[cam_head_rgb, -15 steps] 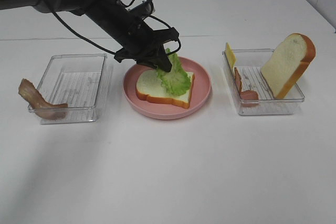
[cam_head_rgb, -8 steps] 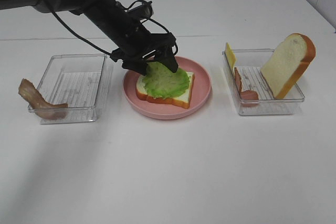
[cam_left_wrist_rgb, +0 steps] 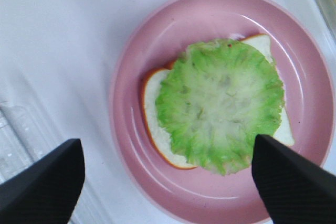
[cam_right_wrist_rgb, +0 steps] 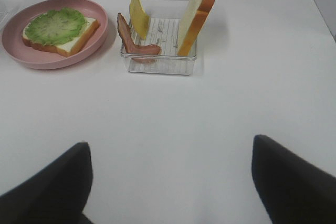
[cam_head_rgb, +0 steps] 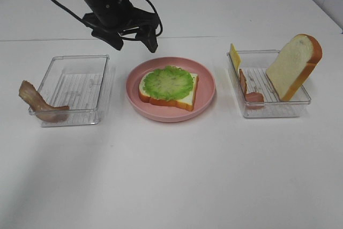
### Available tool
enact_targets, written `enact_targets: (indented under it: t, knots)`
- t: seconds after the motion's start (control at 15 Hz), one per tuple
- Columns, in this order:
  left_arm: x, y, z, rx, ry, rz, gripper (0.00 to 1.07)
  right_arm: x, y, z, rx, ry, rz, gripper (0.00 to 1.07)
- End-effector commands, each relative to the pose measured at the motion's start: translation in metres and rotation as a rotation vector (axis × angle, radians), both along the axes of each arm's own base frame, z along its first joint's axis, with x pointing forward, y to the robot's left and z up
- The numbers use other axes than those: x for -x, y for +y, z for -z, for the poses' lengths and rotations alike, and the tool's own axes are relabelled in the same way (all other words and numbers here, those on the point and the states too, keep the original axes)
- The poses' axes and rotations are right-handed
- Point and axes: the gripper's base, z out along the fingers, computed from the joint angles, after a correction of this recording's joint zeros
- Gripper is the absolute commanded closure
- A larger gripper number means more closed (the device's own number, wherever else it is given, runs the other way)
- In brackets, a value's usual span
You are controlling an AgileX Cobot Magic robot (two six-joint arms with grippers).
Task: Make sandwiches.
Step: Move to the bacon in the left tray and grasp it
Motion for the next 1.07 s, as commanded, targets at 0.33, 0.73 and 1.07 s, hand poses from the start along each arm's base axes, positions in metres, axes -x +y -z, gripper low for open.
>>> enact_targets:
  t: [0.33, 0.73, 1.07]
  knots:
    - [0.011, 0.062, -0.055, -0.060, 0.074, -0.128, 0.29, 0.001, 0.000, 0.000, 0.006, -0.018, 0.006, 0.29]
    - [0.014, 0.117, -0.078, -0.123, 0.093, -0.248, 0.32, 0.001, 0.000, 0.000, 0.006, -0.018, 0.006, 0.29]
    - [0.053, 0.138, -0.102, -0.233, 0.071, -0.306, 0.32, 0.001, 0.000, 0.000, 0.006, -0.018, 0.006, 0.29]
